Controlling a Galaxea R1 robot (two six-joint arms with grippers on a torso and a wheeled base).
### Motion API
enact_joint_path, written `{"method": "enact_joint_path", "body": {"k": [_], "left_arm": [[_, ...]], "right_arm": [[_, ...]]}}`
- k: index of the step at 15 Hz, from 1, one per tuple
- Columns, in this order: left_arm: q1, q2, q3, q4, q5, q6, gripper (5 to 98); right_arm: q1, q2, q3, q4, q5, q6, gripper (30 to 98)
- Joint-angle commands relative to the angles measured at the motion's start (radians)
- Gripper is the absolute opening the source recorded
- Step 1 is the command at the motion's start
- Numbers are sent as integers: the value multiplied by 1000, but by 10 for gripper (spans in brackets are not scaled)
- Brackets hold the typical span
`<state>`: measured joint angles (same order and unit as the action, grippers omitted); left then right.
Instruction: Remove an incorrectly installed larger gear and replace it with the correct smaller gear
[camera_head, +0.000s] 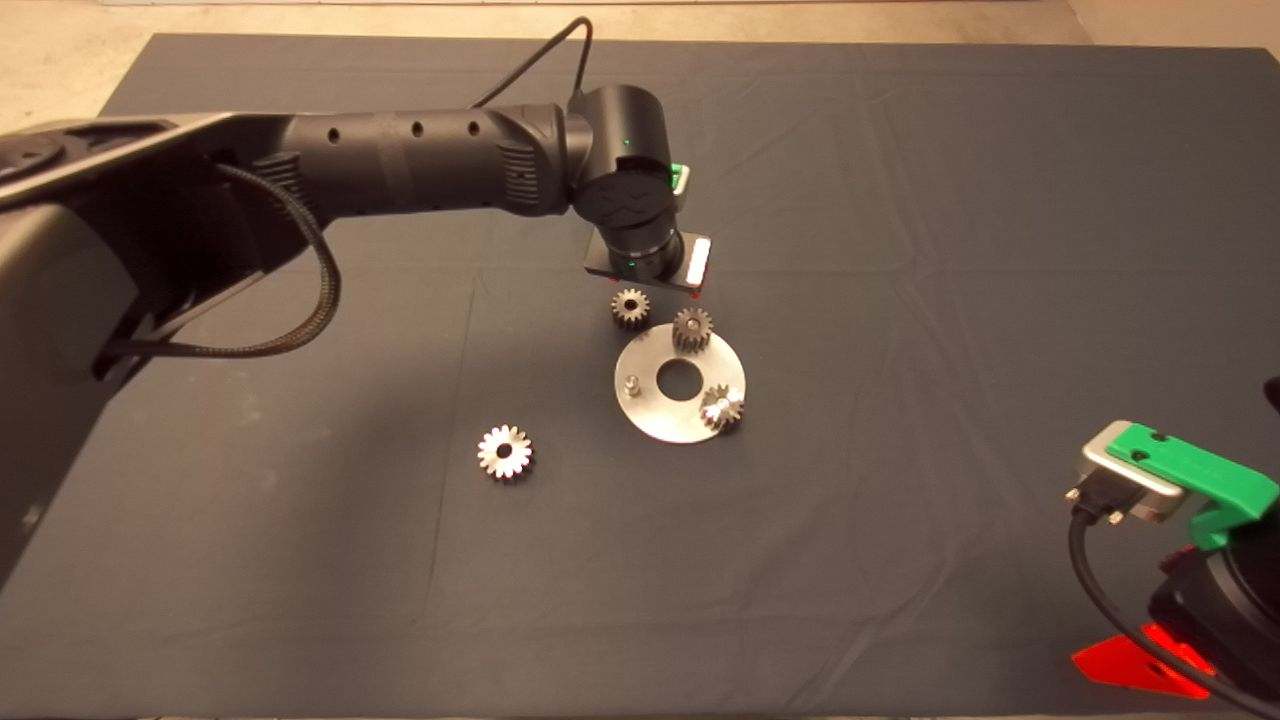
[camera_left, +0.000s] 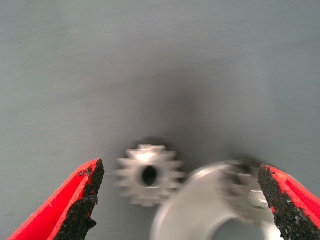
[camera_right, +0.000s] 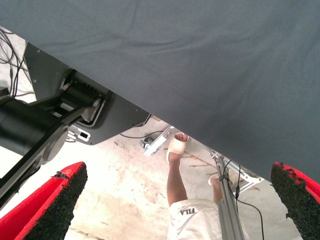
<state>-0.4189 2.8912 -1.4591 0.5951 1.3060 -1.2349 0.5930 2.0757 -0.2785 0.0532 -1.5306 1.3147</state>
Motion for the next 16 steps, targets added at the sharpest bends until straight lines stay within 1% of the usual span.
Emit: {"method": "enact_joint_path", "body": {"k": [1,4,9,12,15,16], "left_arm": [[-9,-7,-1,3,9,6,782],[-8,-11,-2,3,15,6,782],[30,-22,-1,5,16,7,782],[37,-28,-2,8,16,9,782],[52,-29,-13,8,16,25,782],[63,-29,-21,8,16,32,782]], "right_arm": [[13,2,1,33,-22,0,968],[13,2,1,33,-22,0,968],[13,2,1,33,-22,0,968],[13,1,1,33,-22,0,968],[13,1,1,33,-20,0,968],[13,1,1,33,-20,0,968]]}}
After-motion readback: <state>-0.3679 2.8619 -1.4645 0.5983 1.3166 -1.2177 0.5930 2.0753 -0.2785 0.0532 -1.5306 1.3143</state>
